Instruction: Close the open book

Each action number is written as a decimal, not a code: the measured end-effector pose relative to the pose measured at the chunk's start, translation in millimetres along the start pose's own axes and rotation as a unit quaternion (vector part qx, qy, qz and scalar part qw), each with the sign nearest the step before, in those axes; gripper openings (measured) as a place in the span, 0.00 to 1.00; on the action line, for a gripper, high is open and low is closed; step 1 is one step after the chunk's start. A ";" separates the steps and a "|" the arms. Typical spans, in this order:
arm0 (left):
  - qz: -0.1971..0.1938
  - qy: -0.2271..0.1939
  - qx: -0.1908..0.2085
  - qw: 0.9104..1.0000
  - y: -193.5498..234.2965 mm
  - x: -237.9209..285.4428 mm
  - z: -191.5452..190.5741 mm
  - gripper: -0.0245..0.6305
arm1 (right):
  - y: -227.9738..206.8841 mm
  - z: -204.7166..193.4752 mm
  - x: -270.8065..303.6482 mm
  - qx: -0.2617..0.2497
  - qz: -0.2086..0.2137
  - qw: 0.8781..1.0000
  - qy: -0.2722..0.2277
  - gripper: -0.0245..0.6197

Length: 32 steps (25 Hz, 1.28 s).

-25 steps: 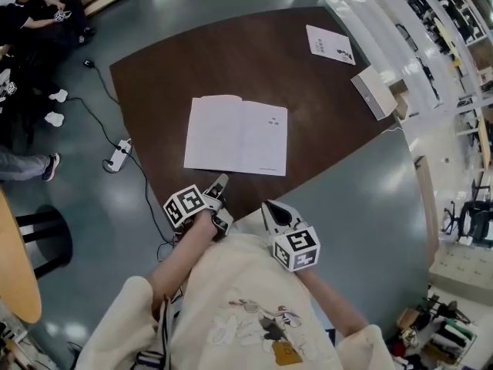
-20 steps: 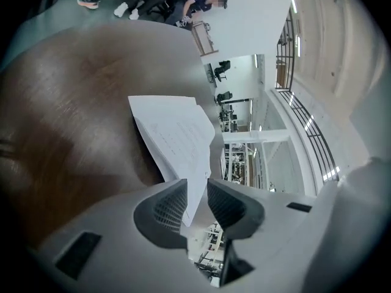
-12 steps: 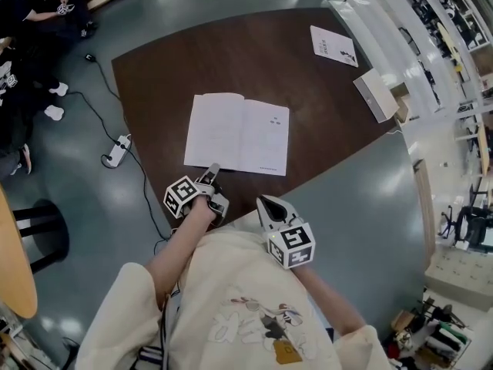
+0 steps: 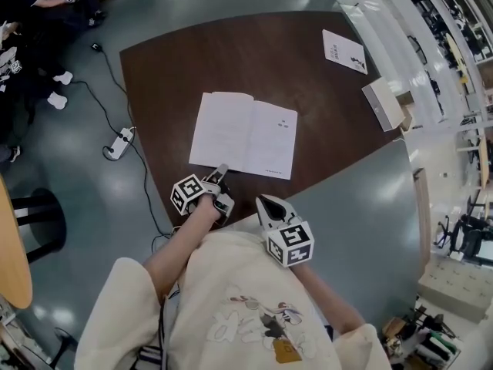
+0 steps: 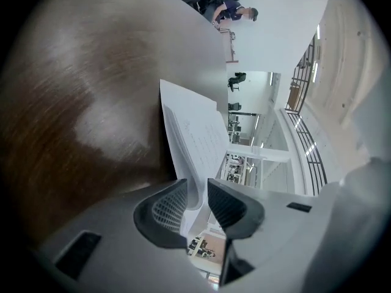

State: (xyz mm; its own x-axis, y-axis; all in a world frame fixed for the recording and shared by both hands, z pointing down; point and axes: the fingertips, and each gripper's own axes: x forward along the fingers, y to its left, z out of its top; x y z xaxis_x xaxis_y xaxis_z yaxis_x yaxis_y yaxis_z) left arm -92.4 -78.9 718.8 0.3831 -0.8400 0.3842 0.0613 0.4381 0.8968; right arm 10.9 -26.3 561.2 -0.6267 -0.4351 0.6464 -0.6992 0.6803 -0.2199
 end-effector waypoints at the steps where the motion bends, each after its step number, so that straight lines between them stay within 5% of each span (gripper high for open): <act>1: -0.003 0.004 -0.001 1.000 -1.1 1.2 -1.4 0.18 | -0.1 1.2 3.1 -0.001 0.000 1.000 0.002 0.05; 15: 0.000 -0.021 0.002 1.000 0.1 5.8 14.4 0.18 | 1.9 13.7 24.8 -0.002 0.006 1.000 0.009 0.05; 28: 0.006 0.024 0.131 0.991 -22.1 -1.0 1.6 0.09 | 0.2 15.1 24.3 -0.008 0.004 1.000 0.008 0.05; 32: -0.006 0.046 0.196 0.979 -34.5 -3.1 -10.3 0.08 | 2.2 13.2 21.9 -0.007 0.002 1.000 0.008 0.05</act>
State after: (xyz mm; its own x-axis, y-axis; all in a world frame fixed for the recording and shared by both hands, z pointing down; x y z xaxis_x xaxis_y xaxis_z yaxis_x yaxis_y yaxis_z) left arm -86.3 -88.1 684.4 0.4679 -0.8038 0.3675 -0.2855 0.2561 0.9235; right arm -8.9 -42.1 565.3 -0.6240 -0.4237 0.6566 -0.6922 0.6897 -0.2127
